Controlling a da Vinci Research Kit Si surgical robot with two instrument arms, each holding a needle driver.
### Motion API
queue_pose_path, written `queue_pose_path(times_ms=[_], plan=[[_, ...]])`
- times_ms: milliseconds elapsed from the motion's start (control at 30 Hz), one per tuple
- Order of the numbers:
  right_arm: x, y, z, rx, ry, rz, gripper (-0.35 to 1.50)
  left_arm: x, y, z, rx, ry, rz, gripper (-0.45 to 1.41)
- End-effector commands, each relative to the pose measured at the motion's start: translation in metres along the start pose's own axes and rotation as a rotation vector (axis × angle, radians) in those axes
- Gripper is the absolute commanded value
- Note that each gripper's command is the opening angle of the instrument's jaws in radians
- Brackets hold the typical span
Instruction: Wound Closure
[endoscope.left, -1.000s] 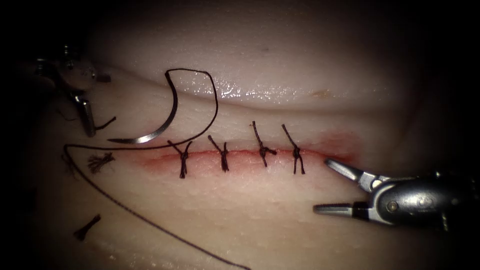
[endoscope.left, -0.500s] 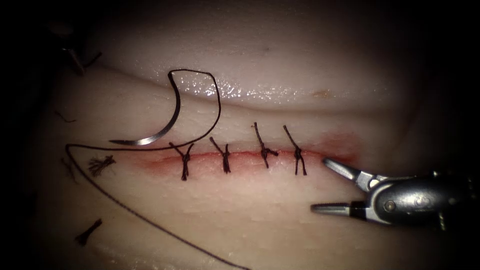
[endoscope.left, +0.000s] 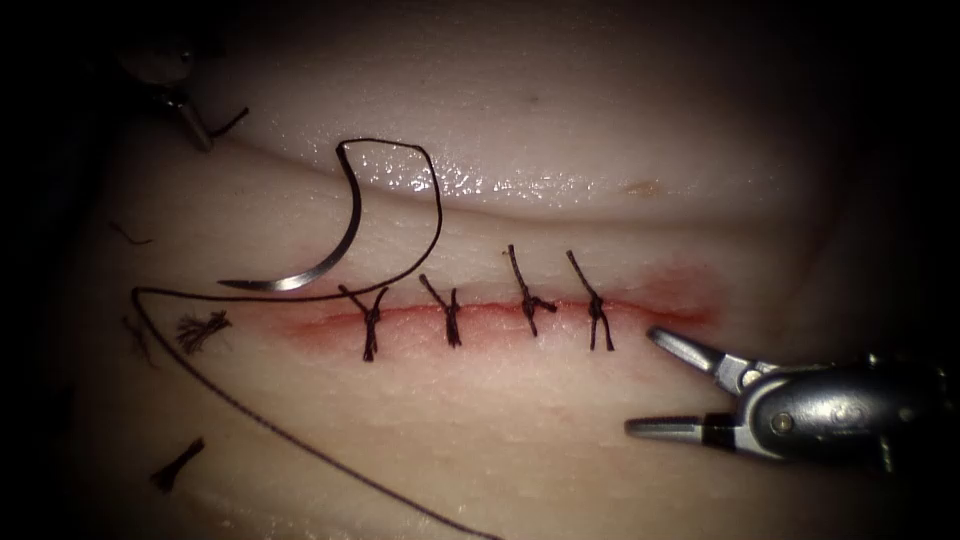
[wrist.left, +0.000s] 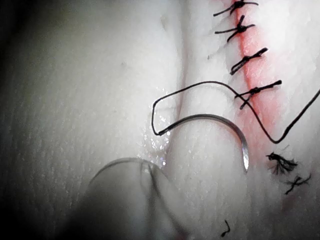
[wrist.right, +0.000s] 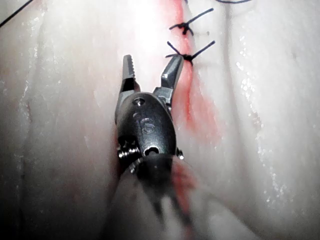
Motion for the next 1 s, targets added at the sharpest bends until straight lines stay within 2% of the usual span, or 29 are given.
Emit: queue_pose_path(times_ms=[33,133,367,467,600,733,900,933,1000], plan=[[-0.0003,-0.0004,0.0009,0.000,0.002,0.001,1.31,0.0005,0.0003,0.0008,0.020,-0.019,0.038,0.96],[-0.0003,-0.0004,0.0010,-0.001,0.001,0.007,1.31,0.0007,0.0015,0.0011,0.034,-0.089,0.139,0.93],[-0.0004,-0.0003,0.0010,0.002,-0.001,0.012,1.31,0.0013,0.0043,0.0009,0.052,-0.142,0.283,0.81],[-0.0004,-0.0004,0.0009,0.004,0.000,0.012,1.31,0.0009,0.0059,0.0006,0.059,-0.143,0.282,0.81],[-0.0003,-0.0004,0.0007,0.005,0.001,0.012,1.31,-0.0004,0.0069,0.0003,0.055,-0.166,0.301,0.96],[-0.0003,-0.0004,0.0007,0.005,0.000,0.012,1.31,-0.0023,0.0070,-0.0002,0.058,-0.164,0.326,1.05],[-0.0003,-0.0004,0.0009,0.003,-0.001,0.012,1.31,-0.0052,0.0056,-0.0007,0.064,-0.154,0.289,1.01],[-0.0003,-0.0004,0.0009,0.003,-0.001,0.012,1.31,-0.0054,0.0053,-0.0007,0.068,-0.147,0.258,1.00],[-0.0003,-0.0004,0.0009,0.003,-0.001,0.012,1.31,-0.0053,0.0044,-0.0007,0.051,-0.044,0.168,0.94]])
